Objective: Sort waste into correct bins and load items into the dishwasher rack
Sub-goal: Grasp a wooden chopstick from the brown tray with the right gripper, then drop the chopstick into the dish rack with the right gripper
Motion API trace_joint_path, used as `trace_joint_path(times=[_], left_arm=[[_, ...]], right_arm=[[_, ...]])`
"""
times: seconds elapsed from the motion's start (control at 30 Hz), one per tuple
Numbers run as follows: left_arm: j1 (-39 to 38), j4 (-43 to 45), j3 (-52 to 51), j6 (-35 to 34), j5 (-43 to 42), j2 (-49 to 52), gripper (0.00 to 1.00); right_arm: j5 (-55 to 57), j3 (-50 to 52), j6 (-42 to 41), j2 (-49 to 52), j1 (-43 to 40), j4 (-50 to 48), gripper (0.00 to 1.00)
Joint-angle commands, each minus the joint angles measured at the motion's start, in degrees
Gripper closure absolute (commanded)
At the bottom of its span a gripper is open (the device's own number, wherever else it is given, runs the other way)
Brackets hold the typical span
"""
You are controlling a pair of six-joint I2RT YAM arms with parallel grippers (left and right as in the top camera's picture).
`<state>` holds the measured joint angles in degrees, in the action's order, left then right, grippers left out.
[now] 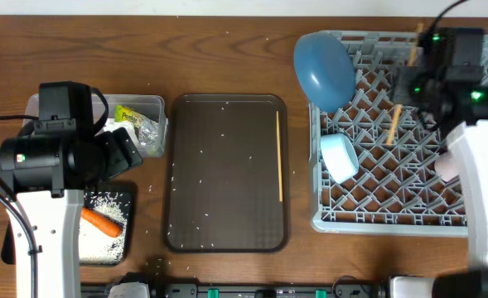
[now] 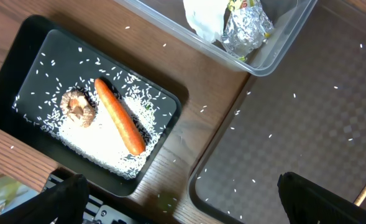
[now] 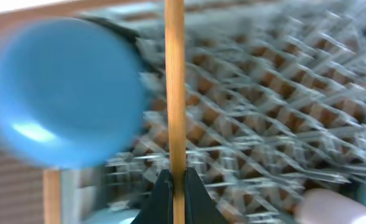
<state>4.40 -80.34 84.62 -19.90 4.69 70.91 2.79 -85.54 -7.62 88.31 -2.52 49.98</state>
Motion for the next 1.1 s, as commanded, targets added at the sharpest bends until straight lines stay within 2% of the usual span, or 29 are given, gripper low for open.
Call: trace_joint_path(times=[0.0,0.3,0.33,0.37,0.4,0.43,0.47,0.53,0.67,0.83,0.9,1.0,1.07], left_arm=[[0.20,0.00,0.00,-0.76,0.50,-0.20,0.02],[0.20,0.00,0.00,-0.76,0.50,-0.20,0.02],[0.20,0.00,0.00,-0.76,0.50,-0.20,0.02],[0.20,0.00,0.00,-0.76,0.50,-0.20,0.02],[0.20,0.00,0.00,-0.76,0.50,-0.20,0.02],[0.20,0.00,0.00,-0.76,0.50,-0.17,0.02],[0.20,0.00,0.00,-0.76,0.50,-0.20,0.02],[0.20,0.00,0.00,-0.76,0.50,-0.20,0.02],[0.20,0.00,0.00,-0.76,0.50,-0.20,0.02],[0.20,0.00,0.00,-0.76,0.50,-0.17,0.02],[0.20,0.00,0.00,-0.76,0.50,-0.17,0.02],[0.20,0.00,0.00,-0.76,0.50,-0.17,0.02],[0.20,0.00,0.00,-0.76,0.50,-0.17,0.02]], right_arm=[[-2.91,0.87,8.96,4.79,-2.80,-0.07,0.99],[-1.09,0.85,10.71,14.71,-2.60,-1.01,0.99],[-1.09,0.81,10.99,14.82,-2.58,-1.36,0.94],[-1.16,0.74,11.61,14.62,-2.47,-1.62,0.72],[-1.11,0.52,11.61,14.10,-2.25,-1.62,0.57],[-1.29,0.15,11.61,13.38,-1.81,-1.53,0.49],[-1.53,-0.15,11.65,12.57,-1.33,-1.49,0.46],[-2.82,-0.63,12.00,9.97,0.35,-0.72,0.46],[-13.81,-0.66,11.85,4.17,5.90,0.24,0.54],[-15.39,-0.61,3.21,1.70,18.58,0.17,0.60],[-11.21,-0.26,-2.08,3.04,24.74,0.20,0.60],[0.81,0.55,-15.96,6.84,32.50,0.70,0.58],[4.94,0.59,-23.50,10.60,36.35,0.76,0.58]])
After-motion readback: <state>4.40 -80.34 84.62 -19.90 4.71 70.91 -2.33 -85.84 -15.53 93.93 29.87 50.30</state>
